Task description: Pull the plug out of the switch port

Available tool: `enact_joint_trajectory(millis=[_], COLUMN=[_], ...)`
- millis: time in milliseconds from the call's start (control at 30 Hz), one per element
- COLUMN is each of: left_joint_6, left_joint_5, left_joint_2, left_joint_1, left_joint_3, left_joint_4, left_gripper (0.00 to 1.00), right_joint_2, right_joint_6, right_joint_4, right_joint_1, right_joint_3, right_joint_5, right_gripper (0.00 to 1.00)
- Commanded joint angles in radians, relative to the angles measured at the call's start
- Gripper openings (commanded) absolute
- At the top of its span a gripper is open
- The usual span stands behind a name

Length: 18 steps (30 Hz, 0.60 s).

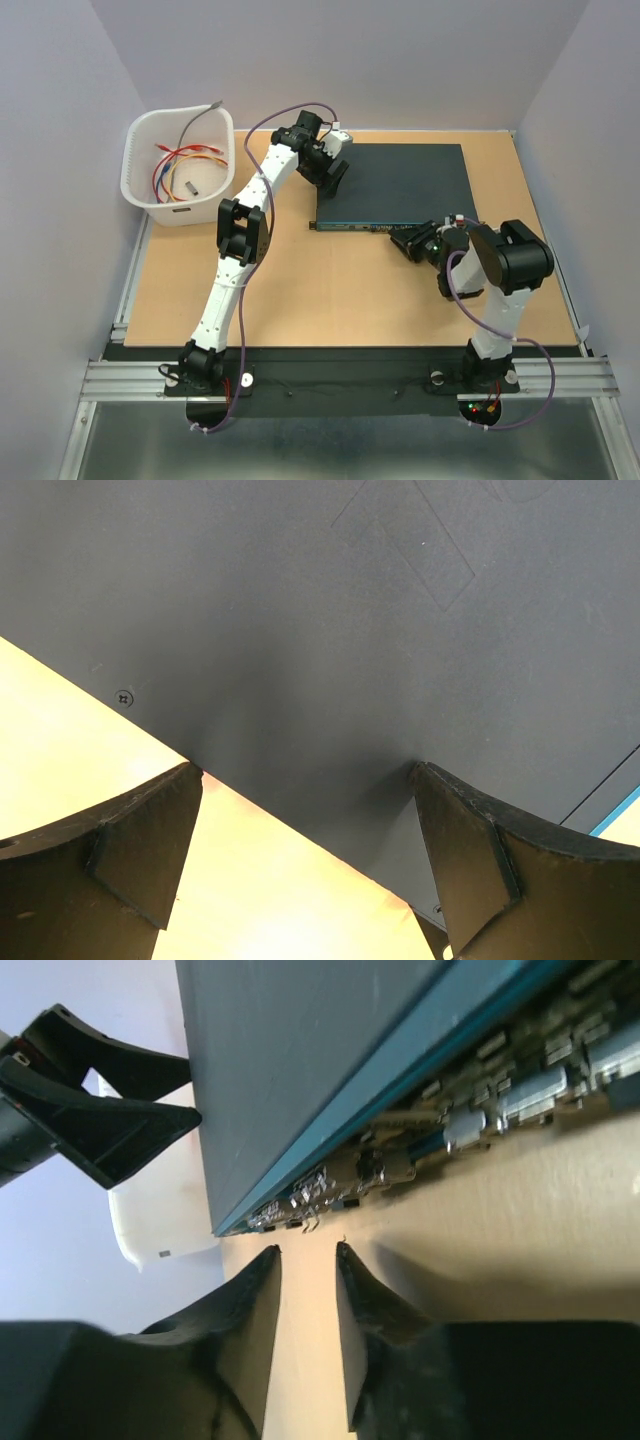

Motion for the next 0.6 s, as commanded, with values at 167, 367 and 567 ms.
enact_joint_trajectory(millis=[167,367,567], left_joint_6=[0.011,0.01,0.01], left_joint_5=[0.006,0.005,0.006], left_joint_2=[-0.048,-0.049,-0.051], left_joint_1=[-0.007,-0.009,-0.009], left_joint_3=[0.054,0.052,0.05], left_joint_4=[-0.03,-0.031,-0.028], left_gripper=[0.97,0.97,0.97], right_joint_2=[0.081,0.107,0.117], right_joint_6=[0.031,0.037,0.037], right_joint_4=[0.12,0.138,0.169], right_joint_1=[0.006,0.006,0.004], right_joint_3=[0.057,0.075,0.092], right_joint_5=[0.027,0.037,0.014], right_gripper=[0.29,0.26,0.25])
